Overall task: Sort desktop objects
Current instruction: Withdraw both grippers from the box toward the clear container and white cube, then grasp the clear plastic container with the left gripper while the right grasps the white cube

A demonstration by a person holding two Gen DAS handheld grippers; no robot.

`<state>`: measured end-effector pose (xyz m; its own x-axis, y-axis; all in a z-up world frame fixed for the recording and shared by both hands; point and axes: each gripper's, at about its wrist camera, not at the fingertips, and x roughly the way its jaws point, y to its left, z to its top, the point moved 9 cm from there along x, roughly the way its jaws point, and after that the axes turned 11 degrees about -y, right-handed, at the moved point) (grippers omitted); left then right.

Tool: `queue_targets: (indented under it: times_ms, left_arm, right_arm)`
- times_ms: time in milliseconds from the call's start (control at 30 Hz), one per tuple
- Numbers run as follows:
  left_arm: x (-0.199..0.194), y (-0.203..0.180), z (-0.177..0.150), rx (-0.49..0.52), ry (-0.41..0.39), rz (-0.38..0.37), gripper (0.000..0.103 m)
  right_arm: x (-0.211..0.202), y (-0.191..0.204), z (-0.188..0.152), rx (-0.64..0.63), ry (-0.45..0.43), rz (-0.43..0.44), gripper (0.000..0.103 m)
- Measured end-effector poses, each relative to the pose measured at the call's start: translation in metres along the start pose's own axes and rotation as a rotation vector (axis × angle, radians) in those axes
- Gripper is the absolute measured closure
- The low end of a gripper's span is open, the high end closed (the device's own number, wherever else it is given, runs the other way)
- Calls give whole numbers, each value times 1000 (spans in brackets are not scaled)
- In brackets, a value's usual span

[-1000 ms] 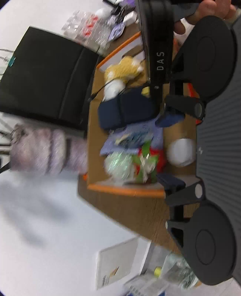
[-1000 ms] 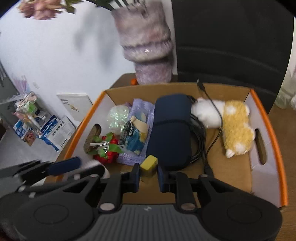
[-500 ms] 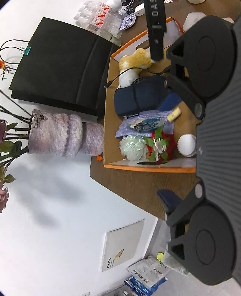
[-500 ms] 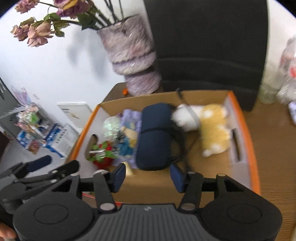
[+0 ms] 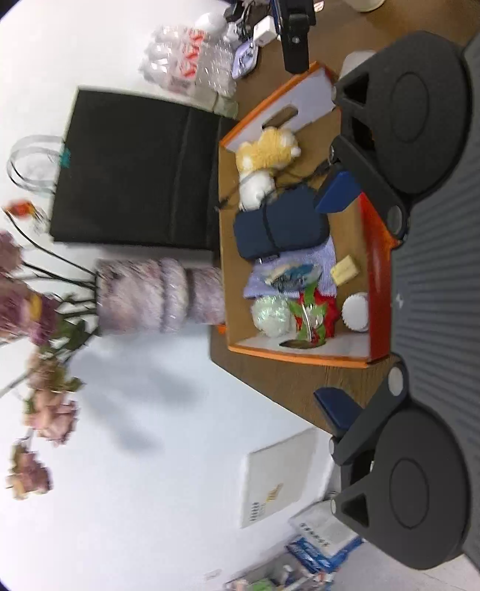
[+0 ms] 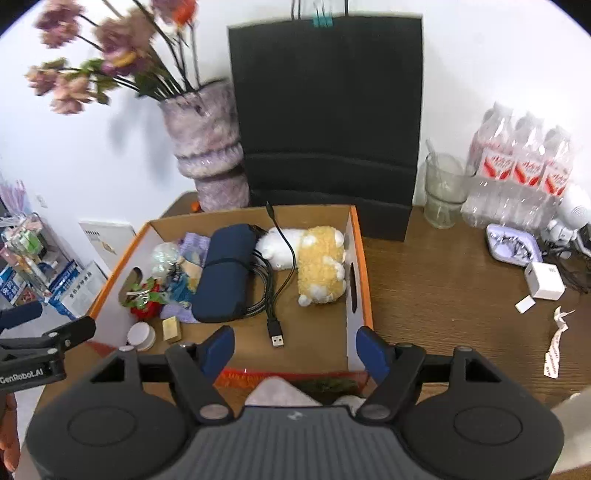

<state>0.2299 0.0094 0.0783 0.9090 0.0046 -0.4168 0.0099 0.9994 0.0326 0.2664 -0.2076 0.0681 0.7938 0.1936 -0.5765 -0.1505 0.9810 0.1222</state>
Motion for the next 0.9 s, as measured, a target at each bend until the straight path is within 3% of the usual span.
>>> queue_targets:
  times_ms: [167, 300, 433, 567, 700, 800, 900]
  left_arm:
    - [-50, -13, -36, 30, -104, 44, 0]
    - [-86, -25, -72, 40, -159, 23, 0]
    - [-114, -34, -120, 23, -133, -25, 0]
    - [-130, -44, -165, 22, -54, -55, 0]
    - [-130, -55, -175, 47, -32, -87, 0]
    - [-123, -59, -164, 72, -61, -69, 0]
    - [-115, -68, -147, 80, -97, -100, 0]
  right_arm:
    - [-41, 2, -48, -94, -172, -35, 23]
    - [-58, 8, -103, -105, -198, -26, 23]
    - [-77, 13, -149, -120, -220, -49, 23]
    - [-89, 8, -184, -60, -193, -40, 23]
    - [-84, 6, -192, -51, -187, -40, 26]
    - [-68, 3, -187, -68, -185, -87, 43]
    - [-53, 3, -177, -70, -204, -88, 43]
